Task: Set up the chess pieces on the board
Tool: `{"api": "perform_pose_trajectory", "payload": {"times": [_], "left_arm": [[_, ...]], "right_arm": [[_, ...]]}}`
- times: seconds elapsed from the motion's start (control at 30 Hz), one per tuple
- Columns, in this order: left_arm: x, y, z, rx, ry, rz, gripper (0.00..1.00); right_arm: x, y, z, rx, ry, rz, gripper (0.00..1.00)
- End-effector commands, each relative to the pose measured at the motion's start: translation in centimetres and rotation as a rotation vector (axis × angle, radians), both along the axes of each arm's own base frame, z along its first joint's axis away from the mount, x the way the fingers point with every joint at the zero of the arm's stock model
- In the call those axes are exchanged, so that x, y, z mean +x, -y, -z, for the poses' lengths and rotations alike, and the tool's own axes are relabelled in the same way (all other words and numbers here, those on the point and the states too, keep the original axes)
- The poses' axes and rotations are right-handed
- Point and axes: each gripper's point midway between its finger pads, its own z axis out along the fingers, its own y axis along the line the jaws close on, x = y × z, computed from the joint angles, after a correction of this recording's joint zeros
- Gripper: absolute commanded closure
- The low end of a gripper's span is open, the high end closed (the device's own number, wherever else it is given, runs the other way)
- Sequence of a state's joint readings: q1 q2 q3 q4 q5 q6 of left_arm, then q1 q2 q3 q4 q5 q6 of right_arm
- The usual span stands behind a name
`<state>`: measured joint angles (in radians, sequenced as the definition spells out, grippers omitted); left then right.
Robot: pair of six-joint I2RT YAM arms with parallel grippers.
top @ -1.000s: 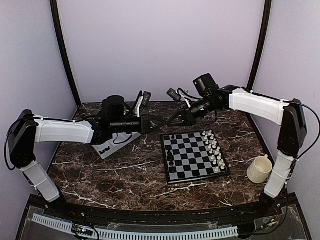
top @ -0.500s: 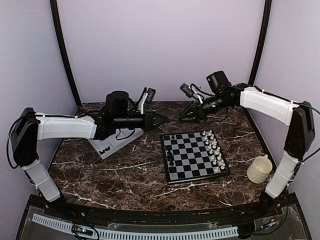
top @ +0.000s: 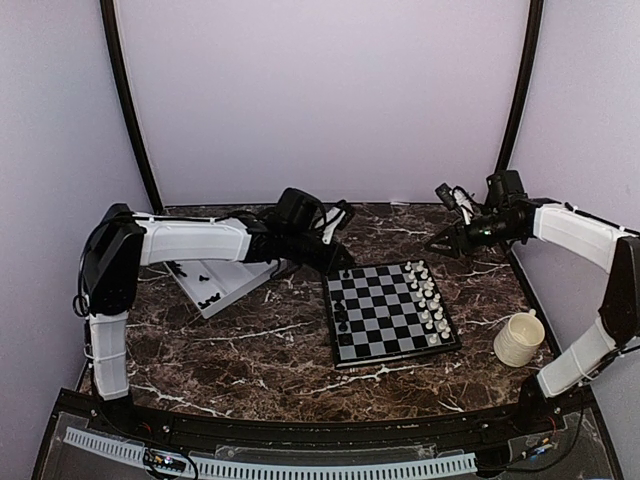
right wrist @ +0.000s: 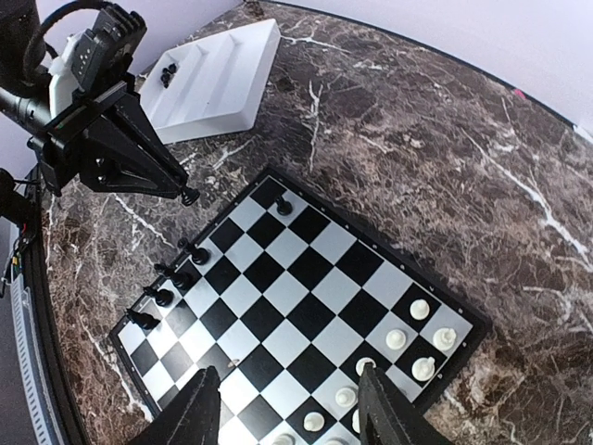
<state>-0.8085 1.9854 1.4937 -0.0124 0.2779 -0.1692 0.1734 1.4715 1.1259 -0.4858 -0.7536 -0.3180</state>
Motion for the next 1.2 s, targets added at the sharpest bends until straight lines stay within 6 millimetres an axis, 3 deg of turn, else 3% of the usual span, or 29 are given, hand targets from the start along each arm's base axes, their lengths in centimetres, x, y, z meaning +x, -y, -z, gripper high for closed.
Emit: {"api": "perform_pose_trajectory", "payload": {"times": [0.0, 0.1, 0.13, 0.17, 0.2, 0.23, 0.27, 0.3, 0.33, 0.43, 1.17], "left_arm": [[0.0, -0.4, 3.2, 0.21, 0.006, -0.004, 0.98], [0.3, -0.2, 5.1, 0.268, -0.013, -0.007, 0.98], [0.8, 0.1, 4.7, 0.269, 0.0, -0.012, 0.98], [0.7, 0.0, 5.7, 0.297, -0.017, -0.01, 0.98], [1.1, 0.3, 5.3, 0.297, -0.005, -0.015, 0.98], [1.1, 0.2, 6.4, 0.323, -0.022, -0.013, 0.98], [1.5, 0.5, 5.9, 0.32, -0.012, -0.017, 0.98], [1.4, 0.4, 7.0, 0.347, -0.031, -0.015, 0.98], [1.8, 0.6, 6.6, 0.347, -0.021, -0.022, 0.98], [1.9, 0.4, 7.9, 0.394, -0.034, -0.027, 0.98], [2.5, 0.7, 9.5, 0.43, -0.035, -0.04, 0.95]], "right_arm": [[0.1, 0.3, -1.5, -0.001, 0.108, 0.005, 0.48], [0.0, 0.2, -1.9, 0.006, 0.11, -0.004, 0.48], [0.0, 0.1, -2.0, 0.01, 0.11, -0.008, 0.48], [0.0, 0.1, -2.0, 0.014, 0.108, -0.011, 0.48], [-0.1, 0.0, -2.1, 0.017, 0.109, -0.014, 0.47], [-0.1, 0.0, -2.1, 0.02, 0.109, -0.016, 0.47], [-0.1, -0.1, -2.1, 0.021, 0.109, -0.017, 0.47], [0.0, 0.0, -2.2, 0.021, 0.108, -0.016, 0.47], [0.0, 0.0, -2.2, 0.021, 0.111, -0.016, 0.47], [-0.1, -0.1, -2.3, 0.024, 0.109, -0.02, 0.47], [-0.4, -0.2, -2.1, 0.027, 0.105, -0.032, 0.47]]}}
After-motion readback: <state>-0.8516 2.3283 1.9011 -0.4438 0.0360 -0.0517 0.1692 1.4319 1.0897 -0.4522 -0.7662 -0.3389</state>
